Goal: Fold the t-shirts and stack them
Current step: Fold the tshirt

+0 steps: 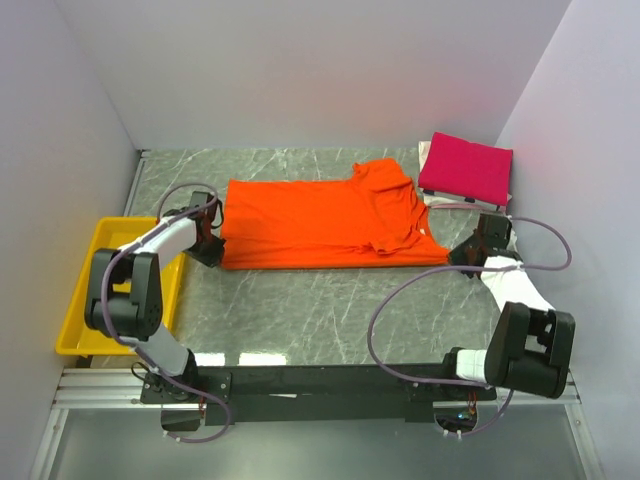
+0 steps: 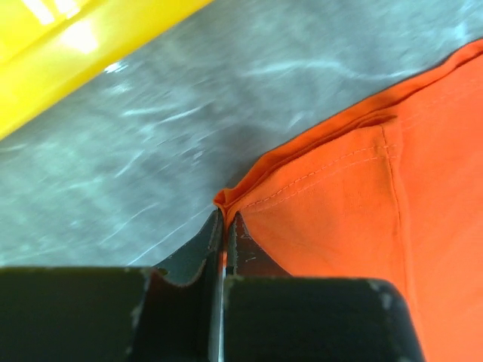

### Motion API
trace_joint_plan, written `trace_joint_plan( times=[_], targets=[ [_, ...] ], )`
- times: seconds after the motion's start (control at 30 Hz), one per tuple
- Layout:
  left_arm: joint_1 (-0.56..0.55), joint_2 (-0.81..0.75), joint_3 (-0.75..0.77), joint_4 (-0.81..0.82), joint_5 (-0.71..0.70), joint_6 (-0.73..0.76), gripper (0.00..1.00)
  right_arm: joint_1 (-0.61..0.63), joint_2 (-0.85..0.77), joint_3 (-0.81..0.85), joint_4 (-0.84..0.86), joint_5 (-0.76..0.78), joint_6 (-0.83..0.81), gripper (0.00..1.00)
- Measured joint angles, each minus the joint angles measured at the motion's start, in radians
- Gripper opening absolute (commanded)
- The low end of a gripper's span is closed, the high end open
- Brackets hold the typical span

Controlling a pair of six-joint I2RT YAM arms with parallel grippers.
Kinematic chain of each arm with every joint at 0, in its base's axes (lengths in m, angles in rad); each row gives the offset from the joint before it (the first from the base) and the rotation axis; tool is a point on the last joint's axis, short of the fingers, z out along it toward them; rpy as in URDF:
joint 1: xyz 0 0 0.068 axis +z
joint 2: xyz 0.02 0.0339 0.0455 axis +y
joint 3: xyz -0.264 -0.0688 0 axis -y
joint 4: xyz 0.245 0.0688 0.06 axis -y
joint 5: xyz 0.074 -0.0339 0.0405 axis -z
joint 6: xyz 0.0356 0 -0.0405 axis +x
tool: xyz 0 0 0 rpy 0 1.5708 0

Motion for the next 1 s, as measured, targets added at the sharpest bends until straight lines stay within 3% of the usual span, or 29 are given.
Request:
trace_joint_plan(
  times=[0.37,0.5,0.6,0.63,0.67,0.73,0.8,1.0],
  targets=[
    [0.0,-0.261,-0.231,-0.012,0.028,-0.016,0.01,-0.119,-0.237,-0.12,-0.132,-0.092,-0.03,0.01],
    [0.002,-0.349,-0.314,-0.019,0.034,-0.029,0.01,-0.131,-0.32,-0.147,-0.189,-0.117,-0.024,0.13],
    [0.003,-0.406,-0.346,-0.037,0.033,-0.034,0.28,-0.134,-0.365,-0.147,-0.224,-0.119,-0.018,0.34],
    [0.004,-0.421,-0.349,-0.041,0.032,-0.036,0.47,-0.137,-0.382,-0.147,-0.232,-0.116,-0.014,0.43],
    [0.005,-0.438,-0.351,-0.049,0.026,-0.036,0.55,-0.139,-0.398,-0.147,-0.24,-0.11,-0.009,0.66],
    [0.008,-0.462,-0.351,-0.059,0.021,-0.04,0.71,-0.142,-0.423,-0.145,-0.261,-0.092,-0.006,0.79],
    [0.01,-0.486,-0.351,-0.067,0.016,-0.038,0.74,-0.143,-0.431,-0.125,-0.299,-0.072,-0.006,0.84],
    [0.003,-0.524,-0.304,-0.095,0.008,0.002,0.71,-0.13,-0.446,-0.052,-0.33,-0.084,-0.038,0.82]
  ],
)
